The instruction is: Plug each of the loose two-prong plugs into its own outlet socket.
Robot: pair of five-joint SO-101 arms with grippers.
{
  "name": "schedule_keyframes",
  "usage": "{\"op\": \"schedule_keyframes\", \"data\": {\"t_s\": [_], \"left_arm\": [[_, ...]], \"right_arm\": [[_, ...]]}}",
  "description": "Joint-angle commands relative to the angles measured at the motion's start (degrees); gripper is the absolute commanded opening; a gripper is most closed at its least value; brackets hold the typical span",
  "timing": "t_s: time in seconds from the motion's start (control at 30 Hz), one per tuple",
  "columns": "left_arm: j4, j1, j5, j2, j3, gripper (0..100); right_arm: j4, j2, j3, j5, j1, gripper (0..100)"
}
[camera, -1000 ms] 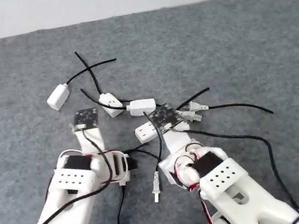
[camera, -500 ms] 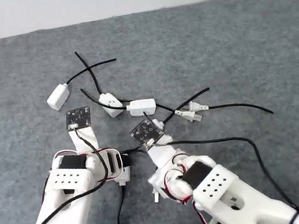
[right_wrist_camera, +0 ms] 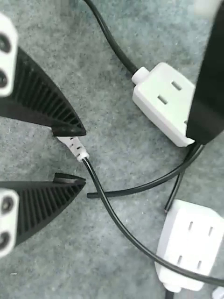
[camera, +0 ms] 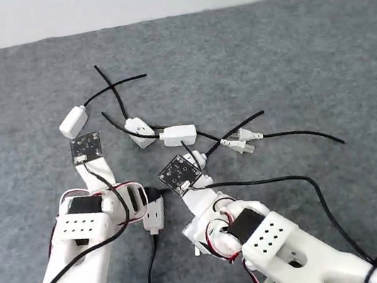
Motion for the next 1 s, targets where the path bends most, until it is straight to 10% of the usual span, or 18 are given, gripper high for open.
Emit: {"op": "schedule_keyframes", "data": {"t_s": [0.0, 0.97], "left_arm": [[-1.6, -0.5, 0.6, -1.1, -2.8, 32], [-0.2, -4.0, 0.6, 19.9, -16.3, 32]], "right_arm": [[-1.4, 0.3, -0.4, -0.8, -0.5, 14.0], [5.1, 21.4, -13.2, 1.3, 1.5, 3.6]]}}
